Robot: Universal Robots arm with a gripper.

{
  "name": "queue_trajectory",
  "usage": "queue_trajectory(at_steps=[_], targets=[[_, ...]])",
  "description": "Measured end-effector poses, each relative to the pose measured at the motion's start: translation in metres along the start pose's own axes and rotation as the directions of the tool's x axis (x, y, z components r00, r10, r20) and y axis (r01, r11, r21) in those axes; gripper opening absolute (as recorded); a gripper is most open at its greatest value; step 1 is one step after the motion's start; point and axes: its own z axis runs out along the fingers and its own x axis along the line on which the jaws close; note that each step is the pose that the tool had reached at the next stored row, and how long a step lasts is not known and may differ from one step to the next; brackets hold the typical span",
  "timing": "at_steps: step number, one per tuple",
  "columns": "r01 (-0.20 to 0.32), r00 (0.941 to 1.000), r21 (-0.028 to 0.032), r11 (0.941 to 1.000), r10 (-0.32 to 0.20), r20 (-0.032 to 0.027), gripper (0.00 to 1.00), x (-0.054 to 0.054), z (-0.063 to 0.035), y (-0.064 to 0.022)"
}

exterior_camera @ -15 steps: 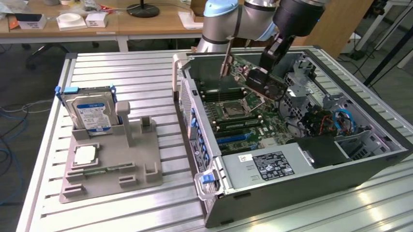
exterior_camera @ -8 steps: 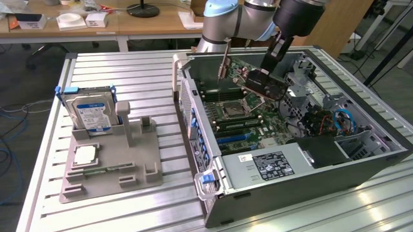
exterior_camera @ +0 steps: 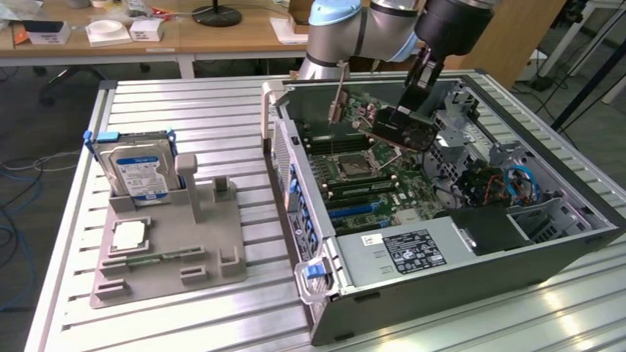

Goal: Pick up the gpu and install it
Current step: 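Insert the gpu into the slot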

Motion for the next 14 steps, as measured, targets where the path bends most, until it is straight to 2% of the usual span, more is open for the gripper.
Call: queue_trajectory(at_steps=[7, 14], targets=[[0.092, 0.9957, 0.0012, 0.9957, -0.092, -0.0118, 0.26, -0.0011, -0.0001, -0.0014], [0.179, 0.9837, 0.0013, 0.9839, -0.179, -0.0229, 0.26, -0.0024, -0.0001, -0.0031]])
